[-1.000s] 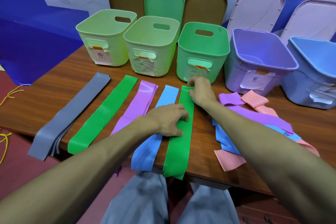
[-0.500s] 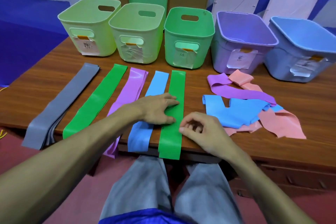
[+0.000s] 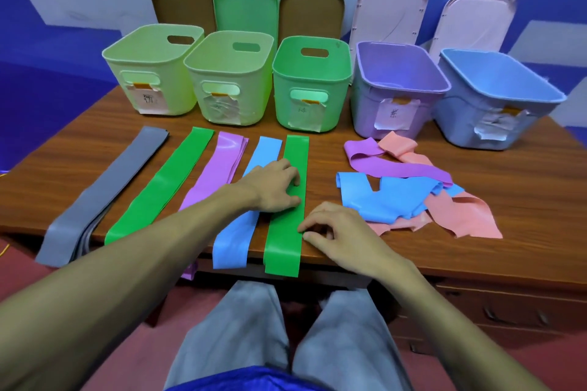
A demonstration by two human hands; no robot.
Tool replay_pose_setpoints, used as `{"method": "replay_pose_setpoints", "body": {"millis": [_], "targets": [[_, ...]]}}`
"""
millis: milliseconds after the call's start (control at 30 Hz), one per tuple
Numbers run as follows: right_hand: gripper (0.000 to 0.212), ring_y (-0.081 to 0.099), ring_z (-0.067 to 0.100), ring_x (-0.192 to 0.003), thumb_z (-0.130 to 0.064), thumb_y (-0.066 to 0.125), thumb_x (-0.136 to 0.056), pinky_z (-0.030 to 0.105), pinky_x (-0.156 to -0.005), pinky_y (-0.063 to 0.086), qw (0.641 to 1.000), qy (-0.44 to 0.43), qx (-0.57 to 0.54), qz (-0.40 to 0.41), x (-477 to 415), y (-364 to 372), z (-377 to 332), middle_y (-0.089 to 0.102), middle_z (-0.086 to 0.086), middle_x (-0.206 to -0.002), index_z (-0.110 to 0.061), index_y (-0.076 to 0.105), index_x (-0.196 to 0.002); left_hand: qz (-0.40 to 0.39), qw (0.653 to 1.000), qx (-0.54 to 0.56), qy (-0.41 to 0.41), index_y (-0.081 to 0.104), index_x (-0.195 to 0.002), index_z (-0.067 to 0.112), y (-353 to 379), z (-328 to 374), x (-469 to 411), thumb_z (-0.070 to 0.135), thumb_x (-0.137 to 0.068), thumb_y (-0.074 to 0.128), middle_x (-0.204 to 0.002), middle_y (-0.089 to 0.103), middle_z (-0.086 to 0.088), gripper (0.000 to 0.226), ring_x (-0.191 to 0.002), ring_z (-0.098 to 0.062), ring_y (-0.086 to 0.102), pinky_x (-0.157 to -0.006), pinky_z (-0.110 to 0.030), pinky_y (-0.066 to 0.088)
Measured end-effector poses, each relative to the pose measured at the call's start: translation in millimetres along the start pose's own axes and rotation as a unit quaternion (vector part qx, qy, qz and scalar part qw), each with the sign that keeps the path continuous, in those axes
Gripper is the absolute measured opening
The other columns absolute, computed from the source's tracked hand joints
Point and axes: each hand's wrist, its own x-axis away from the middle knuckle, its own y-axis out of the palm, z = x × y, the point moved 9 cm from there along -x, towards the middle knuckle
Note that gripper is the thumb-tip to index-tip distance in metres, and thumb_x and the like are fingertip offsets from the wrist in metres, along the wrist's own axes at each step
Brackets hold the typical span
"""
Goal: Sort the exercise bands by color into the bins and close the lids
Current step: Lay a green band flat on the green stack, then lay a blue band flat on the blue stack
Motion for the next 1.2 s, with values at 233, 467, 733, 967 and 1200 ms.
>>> {"method": "replay_pose_setpoints", "body": {"millis": [233, 467, 733, 967, 1200], "targets": [[0.012, 0.055, 0.01, -0.084, -0.014, 0.065, -0.084, 0.018, -0.077, 0.037, 0.983, 0.077, 0.055, 0.156, 3.3, -81.6, 53.5, 0.063, -0.006, -0.087, -0.018, 0.072, -0.093, 0.03, 0.998, -0.041, -0.042, 0.05, -0.121, 0.022, -8.7, 24.3, -27.7, 0.034, -0.078, 0.066, -0.128, 0.038, -0.007, 0.048, -0.126, -0.025, 0.034, -0.106, -0.043, 0.026], [0.015, 0.055, 0.009, -0.084, -0.019, 0.065, -0.084, 0.02, -0.077, 0.039, 0.973, 0.158, 0.037, 0.167, -4.4, -100.4, 115.3, 0.069, -0.001, -0.096, -0.018, 0.071, -0.098, 0.092, 0.984, 0.126, -0.086, 0.05, -0.132, 0.02, 3.4, 49.1, -50.8, 0.03, -0.093, 0.045, -0.133, 0.045, -0.006, 0.04, -0.126, -0.024, 0.042, -0.106, -0.042, 0.029], [0.02, 0.06, 0.021, -0.1, -0.025, 0.057, -0.088, 0.032, -0.082, 0.047, 0.962, 0.2, 0.108, 0.15, -33.0, -100.6, 122.0, 0.068, 0.001, -0.102, -0.017, 0.068, -0.103, 0.133, 0.98, 0.121, -0.08, 0.063, -0.111, 0.016, -16.7, 15.9, -44.1, 0.012, -0.089, 0.048, -0.119, 0.05, -0.008, 0.027, -0.113, -0.024, 0.052, -0.102, -0.036, 0.041], [0.018, 0.061, 0.029, -0.099, -0.022, 0.057, -0.085, 0.034, -0.079, 0.047, 0.972, 0.142, 0.173, 0.07, -101.4, -84.8, 92.4, 0.068, 0.007, -0.102, -0.018, 0.069, -0.098, 0.154, 0.985, 0.01, -0.075, 0.061, -0.12, 0.02, -28.7, -15.4, -25.4, 0.022, -0.089, 0.05, -0.126, 0.052, -0.004, 0.032, -0.116, -0.023, 0.05, -0.096, -0.036, 0.038], [0.037, 0.055, 0.032, -0.119, -0.026, 0.055, -0.09, 0.039, -0.1, 0.046, 0.977, 0.099, 0.185, -0.022, -176.6, -42.1, 72.9, 0.059, 0.014, -0.13, -0.02, 0.059, -0.126, 0.106, 0.992, -0.049, -0.047, 0.053, -0.128, 0.025, -12.5, -20.8, -22.5, 0.043, -0.089, 0.05, -0.126, 0.053, 0.001, 0.043, -0.119, -0.017, 0.047, -0.1, -0.038, 0.028]]}}
